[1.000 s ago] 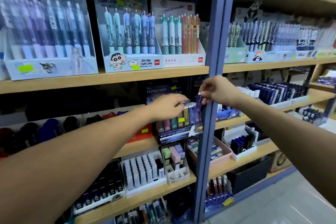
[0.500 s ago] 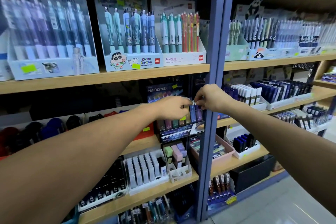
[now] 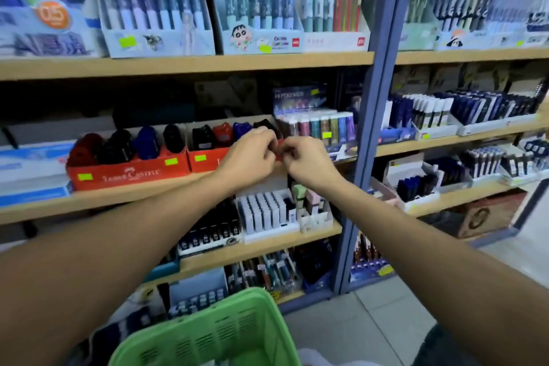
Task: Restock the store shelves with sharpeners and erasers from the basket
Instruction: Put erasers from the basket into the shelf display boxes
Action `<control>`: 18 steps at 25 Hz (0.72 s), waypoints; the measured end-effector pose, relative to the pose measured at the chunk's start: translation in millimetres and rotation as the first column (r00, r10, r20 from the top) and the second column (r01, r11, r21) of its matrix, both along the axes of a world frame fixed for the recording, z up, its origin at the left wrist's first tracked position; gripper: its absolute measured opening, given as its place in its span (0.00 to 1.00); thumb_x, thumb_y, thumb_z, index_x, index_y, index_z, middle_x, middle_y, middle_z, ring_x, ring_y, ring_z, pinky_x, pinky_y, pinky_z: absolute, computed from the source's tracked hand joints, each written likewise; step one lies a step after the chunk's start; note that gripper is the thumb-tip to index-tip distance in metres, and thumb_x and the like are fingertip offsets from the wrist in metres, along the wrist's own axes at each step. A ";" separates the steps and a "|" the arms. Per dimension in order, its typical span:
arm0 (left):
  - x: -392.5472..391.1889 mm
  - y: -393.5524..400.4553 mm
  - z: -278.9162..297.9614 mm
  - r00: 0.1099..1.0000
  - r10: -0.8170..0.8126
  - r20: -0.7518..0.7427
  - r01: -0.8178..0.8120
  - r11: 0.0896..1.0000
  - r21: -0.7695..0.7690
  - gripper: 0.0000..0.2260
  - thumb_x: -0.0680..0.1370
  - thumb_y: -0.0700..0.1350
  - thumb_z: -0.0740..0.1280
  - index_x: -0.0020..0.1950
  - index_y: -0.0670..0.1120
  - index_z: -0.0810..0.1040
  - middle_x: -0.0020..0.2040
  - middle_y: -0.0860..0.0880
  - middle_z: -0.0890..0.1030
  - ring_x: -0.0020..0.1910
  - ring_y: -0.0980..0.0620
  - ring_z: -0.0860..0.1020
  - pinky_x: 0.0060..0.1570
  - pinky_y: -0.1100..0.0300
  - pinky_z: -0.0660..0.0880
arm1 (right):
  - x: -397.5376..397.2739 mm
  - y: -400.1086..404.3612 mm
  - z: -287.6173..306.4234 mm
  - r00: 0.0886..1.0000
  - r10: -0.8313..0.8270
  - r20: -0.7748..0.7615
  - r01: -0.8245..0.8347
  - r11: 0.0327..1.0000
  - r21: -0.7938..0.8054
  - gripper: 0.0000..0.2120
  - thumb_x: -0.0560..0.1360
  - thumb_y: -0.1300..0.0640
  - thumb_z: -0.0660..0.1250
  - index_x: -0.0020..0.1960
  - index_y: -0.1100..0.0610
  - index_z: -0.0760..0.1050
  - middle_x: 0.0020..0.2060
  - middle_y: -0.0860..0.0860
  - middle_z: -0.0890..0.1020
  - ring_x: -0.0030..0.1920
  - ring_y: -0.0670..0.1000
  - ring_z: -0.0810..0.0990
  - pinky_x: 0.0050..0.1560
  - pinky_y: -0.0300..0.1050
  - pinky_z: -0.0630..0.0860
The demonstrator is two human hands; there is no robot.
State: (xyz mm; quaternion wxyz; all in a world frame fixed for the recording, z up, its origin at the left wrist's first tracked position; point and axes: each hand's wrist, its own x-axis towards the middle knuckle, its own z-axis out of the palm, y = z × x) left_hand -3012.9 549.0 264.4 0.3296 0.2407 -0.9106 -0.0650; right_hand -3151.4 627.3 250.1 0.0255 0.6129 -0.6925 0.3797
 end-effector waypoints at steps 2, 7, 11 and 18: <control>43.2 7.0 -49.6 0.995 0.074 0.069 -0.082 0.988 0.133 0.06 0.73 0.35 0.63 0.46 0.43 0.77 0.44 0.48 0.78 0.44 0.47 0.76 0.42 0.54 0.72 | 38.2 -1.0 -54.6 0.999 0.021 0.035 -0.024 0.996 0.089 0.13 0.73 0.59 0.62 0.49 0.50 0.83 0.44 0.50 0.86 0.46 0.55 0.82 0.47 0.50 0.79; 128.0 28.2 -187.4 0.904 0.100 0.416 -0.272 0.885 0.378 0.07 0.74 0.36 0.63 0.47 0.45 0.79 0.43 0.46 0.81 0.47 0.43 0.79 0.43 0.55 0.72 | 114.0 12.1 -188.5 0.987 0.152 0.050 -0.157 0.863 0.480 0.13 0.72 0.62 0.63 0.48 0.51 0.83 0.45 0.56 0.85 0.47 0.59 0.83 0.47 0.50 0.80; 166.0 43.1 -285.9 0.831 0.032 0.555 -0.369 0.778 0.508 0.09 0.74 0.35 0.64 0.52 0.43 0.80 0.51 0.42 0.82 0.53 0.43 0.79 0.47 0.58 0.72 | 155.9 19.3 -292.3 0.966 0.256 0.028 -0.196 0.663 0.723 0.13 0.73 0.62 0.64 0.52 0.54 0.84 0.50 0.57 0.85 0.52 0.57 0.83 0.52 0.46 0.79; 205.3 42.8 -397.8 0.692 0.025 0.722 -0.590 0.596 0.545 0.03 0.76 0.36 0.67 0.46 0.40 0.80 0.44 0.41 0.81 0.48 0.42 0.80 0.42 0.54 0.74 | 170.6 13.8 -396.4 0.969 0.241 0.045 -0.152 0.445 0.883 0.15 0.75 0.62 0.67 0.61 0.57 0.80 0.57 0.58 0.83 0.57 0.57 0.81 0.59 0.48 0.78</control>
